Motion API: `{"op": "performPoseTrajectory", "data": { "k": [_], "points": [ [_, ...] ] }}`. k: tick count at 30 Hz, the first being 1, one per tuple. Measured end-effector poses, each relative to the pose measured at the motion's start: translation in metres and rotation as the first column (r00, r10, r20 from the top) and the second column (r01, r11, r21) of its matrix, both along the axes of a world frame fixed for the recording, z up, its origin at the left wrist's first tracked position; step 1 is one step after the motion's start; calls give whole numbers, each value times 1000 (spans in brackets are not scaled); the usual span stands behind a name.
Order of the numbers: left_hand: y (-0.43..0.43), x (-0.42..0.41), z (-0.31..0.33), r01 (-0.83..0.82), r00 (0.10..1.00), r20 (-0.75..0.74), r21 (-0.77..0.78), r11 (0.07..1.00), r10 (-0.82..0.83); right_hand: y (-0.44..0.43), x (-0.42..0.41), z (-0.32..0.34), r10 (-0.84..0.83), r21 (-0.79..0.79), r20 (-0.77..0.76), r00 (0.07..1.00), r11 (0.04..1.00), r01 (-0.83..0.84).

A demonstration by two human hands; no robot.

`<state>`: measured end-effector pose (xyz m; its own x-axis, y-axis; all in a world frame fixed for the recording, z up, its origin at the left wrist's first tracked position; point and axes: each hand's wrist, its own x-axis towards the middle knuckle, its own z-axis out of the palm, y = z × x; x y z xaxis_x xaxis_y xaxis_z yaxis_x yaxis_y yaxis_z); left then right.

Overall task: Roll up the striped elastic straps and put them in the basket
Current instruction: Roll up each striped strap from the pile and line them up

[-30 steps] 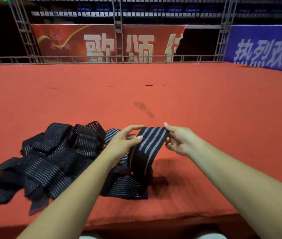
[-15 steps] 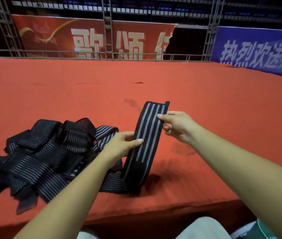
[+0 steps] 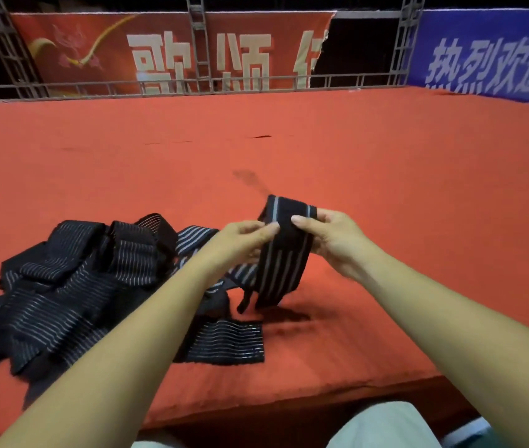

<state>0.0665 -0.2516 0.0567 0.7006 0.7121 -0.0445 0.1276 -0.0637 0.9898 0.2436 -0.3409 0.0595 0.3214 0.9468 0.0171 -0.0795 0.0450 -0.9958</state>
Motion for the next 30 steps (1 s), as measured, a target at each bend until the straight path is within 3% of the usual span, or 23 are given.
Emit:
{"op": "performPoseTrajectory", "data": {
  "k": [2,3,6,9,12,17,19,21,22,23,25,27,28,30],
  "points": [
    [-2,3,-16,127,990,-72,88,988,-121,5,6,13,-32,-19,28,999,999,32],
    [-3,7,-18,111,993,-52,99,989,-106,6,6,18,-37,-26,40,999,999,38],
    [-5,18,-12,-79,991,112,14,997,77,3,6,17,23,-54,-16,1000,998,-24],
    [0,27,-7,-206,947,237,-72,976,218,-7,9,-2,209,-172,-15,978,963,-208],
    [8,30,-8,-300,919,241,-82,950,311,-14,14,-21,286,-278,39,957,923,-265],
    [13,28,-21,-366,904,184,-129,922,385,-19,27,-31,272,-303,-23,962,915,-266],
    [14,25,-28,-422,906,26,48,905,421,-19,29,-25,229,-303,-4,973,927,-219],
    [16,19,-37,-414,861,-138,370,832,490,-18,30,-13,163,-278,46,986,950,-144],
    [17,17,-40,-385,853,-143,477,790,502,-18,31,-7,128,-263,61,990,959,-108],
    [15,14,-40,-320,895,-106,523,790,433,-16,32,0,103,-247,67,992,965,-83],
    [13,9,-42,-52,991,-71,592,804,115,-14,32,12,94,-215,29,995,973,-86],
    [9,10,-48,163,985,-152,626,763,-85,-12,30,24,137,-199,-73,988,969,-149],
    [6,12,-48,163,985,-149,614,772,-89,-12,29,29,167,-201,-142,976,960,-193],
    [4,17,-50,13,998,-52,579,816,21,-10,30,34,210,-168,-304,929,948,-269]
  ]
}}
